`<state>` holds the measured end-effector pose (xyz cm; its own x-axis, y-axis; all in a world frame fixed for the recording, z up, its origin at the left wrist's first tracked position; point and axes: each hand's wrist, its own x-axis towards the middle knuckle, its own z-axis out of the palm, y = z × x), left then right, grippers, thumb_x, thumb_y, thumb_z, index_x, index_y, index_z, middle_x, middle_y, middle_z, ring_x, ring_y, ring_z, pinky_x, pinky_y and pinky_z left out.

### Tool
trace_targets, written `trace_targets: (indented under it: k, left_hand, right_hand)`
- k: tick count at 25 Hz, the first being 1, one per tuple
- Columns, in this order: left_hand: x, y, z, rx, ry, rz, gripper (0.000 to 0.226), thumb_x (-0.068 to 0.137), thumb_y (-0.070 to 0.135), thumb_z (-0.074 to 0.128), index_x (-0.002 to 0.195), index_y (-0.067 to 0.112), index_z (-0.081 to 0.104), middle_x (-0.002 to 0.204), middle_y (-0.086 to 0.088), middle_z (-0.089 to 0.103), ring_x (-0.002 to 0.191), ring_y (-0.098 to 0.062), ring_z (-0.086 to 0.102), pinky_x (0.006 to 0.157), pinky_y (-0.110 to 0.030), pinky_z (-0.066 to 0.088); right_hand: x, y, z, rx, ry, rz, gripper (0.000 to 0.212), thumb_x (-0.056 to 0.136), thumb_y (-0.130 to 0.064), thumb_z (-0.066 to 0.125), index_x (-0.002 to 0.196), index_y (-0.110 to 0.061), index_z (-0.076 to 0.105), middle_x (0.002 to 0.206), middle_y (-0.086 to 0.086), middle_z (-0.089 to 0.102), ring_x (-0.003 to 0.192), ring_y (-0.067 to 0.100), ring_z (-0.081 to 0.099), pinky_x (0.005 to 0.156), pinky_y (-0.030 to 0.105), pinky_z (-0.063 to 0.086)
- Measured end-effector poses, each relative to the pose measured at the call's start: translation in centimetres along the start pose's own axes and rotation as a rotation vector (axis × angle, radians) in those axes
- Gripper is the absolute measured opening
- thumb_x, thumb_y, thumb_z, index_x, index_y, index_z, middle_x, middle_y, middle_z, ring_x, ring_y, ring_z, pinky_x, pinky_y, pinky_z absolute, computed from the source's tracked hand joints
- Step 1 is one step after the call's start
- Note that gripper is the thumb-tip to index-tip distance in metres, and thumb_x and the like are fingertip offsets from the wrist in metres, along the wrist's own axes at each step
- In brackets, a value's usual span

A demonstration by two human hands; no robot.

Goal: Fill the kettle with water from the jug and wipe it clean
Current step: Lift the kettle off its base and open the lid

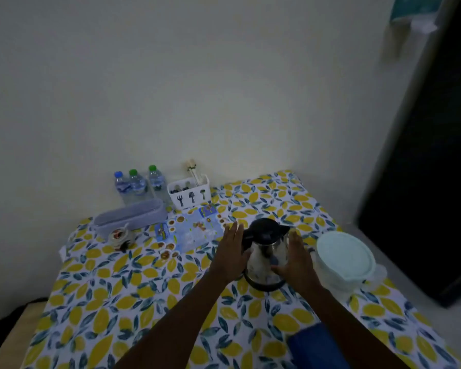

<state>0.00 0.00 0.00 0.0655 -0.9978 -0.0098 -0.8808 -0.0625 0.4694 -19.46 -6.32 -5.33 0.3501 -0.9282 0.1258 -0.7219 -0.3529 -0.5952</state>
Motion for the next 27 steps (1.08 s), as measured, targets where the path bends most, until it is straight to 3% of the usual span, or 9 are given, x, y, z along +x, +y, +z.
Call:
trace_targets:
  k: [3,5,7,9,13,18,21,24,27]
  left_hand:
    - [1.4,0.0,0.7,-0.081,0.011,-0.018,0.063,0.099,0.036,0.045,0.149,0.008,0.020,0.157,-0.012,0.024,0.145,-0.030,0.021,0.118,-0.041,0.025]
    - [1.9,-0.3,0.8,-0.197,0.044,-0.016,0.047,0.096,0.034,0.043,0.135,0.008,0.041,0.131,-0.012,0.049,0.121,-0.027,0.047,0.097,-0.034,0.039]
    - [2.3,-1.0,1.0,-0.277,0.070,-0.016,0.029,0.097,0.030,0.040,0.117,0.012,0.050,0.106,-0.005,0.053,0.094,-0.017,0.052,0.081,-0.031,0.039]
    - [3.2,-1.7,1.0,-0.306,0.051,-0.027,0.016,0.100,0.024,0.043,0.107,0.013,0.052,0.098,-0.006,0.053,0.084,-0.019,0.050,0.076,-0.040,0.044]
    - [3.4,-2.2,1.6,-0.323,0.053,-0.033,0.015,0.100,0.021,0.046,0.108,0.010,0.051,0.100,-0.011,0.054,0.087,-0.025,0.053,0.080,-0.049,0.048]
    - [2.9,-1.9,1.0,-0.418,0.050,-0.063,0.033,0.099,0.030,0.048,0.121,0.005,0.049,0.115,-0.017,0.054,0.103,-0.030,0.054,0.090,-0.049,0.046]
    - [1.4,-1.3,0.4,-0.455,0.086,-0.087,0.035,0.099,0.028,0.050,0.129,0.012,0.046,0.126,-0.009,0.054,0.113,-0.022,0.053,0.095,-0.042,0.046]
    - [-1.6,-1.9,-0.2,-0.486,0.161,-0.073,0.035,0.098,0.028,0.051,0.132,0.017,0.046,0.128,-0.005,0.054,0.114,-0.018,0.053,0.094,-0.034,0.046]
    - [-5.6,-3.4,-0.9,-0.480,0.164,-0.098,0.035,0.098,0.031,0.051,0.132,0.023,0.046,0.123,0.003,0.054,0.109,-0.007,0.053,0.087,-0.016,0.042]
  right_hand:
    - [1.3,0.7,1.3,0.126,0.002,0.067,0.124,0.064,-0.038,0.086,0.151,-0.005,0.004,0.159,0.018,0.018,0.145,0.031,0.022,0.114,0.045,0.029]
    - [1.8,0.8,2.4,0.279,-0.007,0.106,0.130,0.057,-0.035,0.091,0.151,-0.010,0.005,0.154,0.014,0.030,0.137,0.027,0.036,0.109,0.042,0.039]
    - [1.8,1.1,3.7,0.395,-0.018,0.131,0.135,0.054,-0.033,0.093,0.152,-0.016,0.001,0.155,0.009,0.028,0.137,0.018,0.034,0.108,0.035,0.039]
    - [2.4,1.7,4.7,0.462,-0.004,0.143,0.135,0.055,-0.034,0.092,0.152,-0.021,0.000,0.158,0.005,0.022,0.136,0.006,0.023,0.108,0.027,0.031]
    - [2.9,2.6,5.8,0.487,-0.004,0.191,0.136,0.051,-0.035,0.093,0.152,-0.026,0.003,0.159,-0.001,0.019,0.132,-0.005,0.018,0.105,0.024,0.031]
    - [2.7,2.3,5.1,0.552,-0.014,0.197,0.135,0.051,-0.023,0.095,0.152,-0.019,0.005,0.159,0.001,0.019,0.139,0.005,0.019,0.112,0.032,0.033]
    - [1.7,1.1,3.9,0.604,0.008,0.156,0.134,0.051,-0.016,0.094,0.152,-0.018,0.005,0.159,0.003,0.019,0.144,0.014,0.021,0.112,0.031,0.031]
    - [-0.5,-0.4,2.5,0.607,-0.002,0.079,0.128,0.051,-0.024,0.095,0.149,-0.029,0.012,0.152,-0.005,0.029,0.137,0.007,0.032,0.105,0.027,0.041]
    - [-2.7,-1.4,2.1,0.603,-0.125,0.054,0.126,0.054,-0.028,0.094,0.152,-0.021,0.014,0.150,0.004,0.035,0.134,0.019,0.042,0.102,0.040,0.049]
